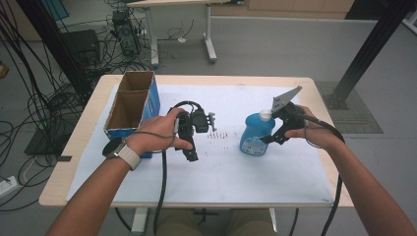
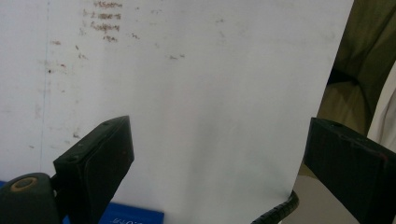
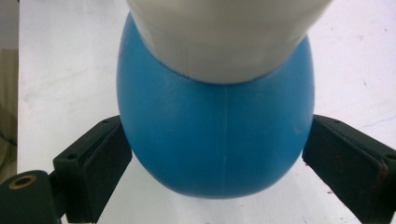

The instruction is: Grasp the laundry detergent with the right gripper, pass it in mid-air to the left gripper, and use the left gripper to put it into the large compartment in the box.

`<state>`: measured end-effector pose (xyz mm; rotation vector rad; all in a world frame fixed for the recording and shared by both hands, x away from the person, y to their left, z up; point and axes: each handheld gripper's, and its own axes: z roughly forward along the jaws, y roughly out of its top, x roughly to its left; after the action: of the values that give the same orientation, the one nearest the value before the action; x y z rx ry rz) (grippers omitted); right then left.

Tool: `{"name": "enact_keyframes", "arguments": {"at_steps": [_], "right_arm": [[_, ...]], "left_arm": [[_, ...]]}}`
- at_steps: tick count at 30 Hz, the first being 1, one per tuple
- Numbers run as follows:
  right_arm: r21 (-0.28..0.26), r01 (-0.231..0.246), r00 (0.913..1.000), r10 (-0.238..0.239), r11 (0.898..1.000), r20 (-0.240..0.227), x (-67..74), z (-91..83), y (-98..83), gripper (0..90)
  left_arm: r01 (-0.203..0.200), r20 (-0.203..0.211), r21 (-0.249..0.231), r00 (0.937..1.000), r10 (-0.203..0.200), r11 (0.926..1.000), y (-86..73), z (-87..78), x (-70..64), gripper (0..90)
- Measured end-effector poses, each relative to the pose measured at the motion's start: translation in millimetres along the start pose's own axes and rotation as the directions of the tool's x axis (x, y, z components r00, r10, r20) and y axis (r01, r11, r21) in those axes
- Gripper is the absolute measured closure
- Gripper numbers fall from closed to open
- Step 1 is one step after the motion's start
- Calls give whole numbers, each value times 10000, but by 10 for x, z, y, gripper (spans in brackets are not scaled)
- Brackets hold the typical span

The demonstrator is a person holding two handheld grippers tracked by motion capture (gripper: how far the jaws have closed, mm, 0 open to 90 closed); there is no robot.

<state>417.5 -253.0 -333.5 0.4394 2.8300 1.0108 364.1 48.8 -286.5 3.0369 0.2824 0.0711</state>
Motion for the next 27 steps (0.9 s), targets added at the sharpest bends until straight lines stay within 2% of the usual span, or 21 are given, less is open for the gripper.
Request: {"name": "enact_keyframes", "arguments": {"at_steps": [17,27], "right_arm": [[-135,58,10000,-58,9999,-18,10,13,-31,101],[-442,141,9999,-138,9989,65,27,32,-64,120]], "left_arm": [[9,-1,-37,10000,-9,10000,7,12,8,87],[34,-11,-92,10000,-35,10000,4,20,13,87]]}}
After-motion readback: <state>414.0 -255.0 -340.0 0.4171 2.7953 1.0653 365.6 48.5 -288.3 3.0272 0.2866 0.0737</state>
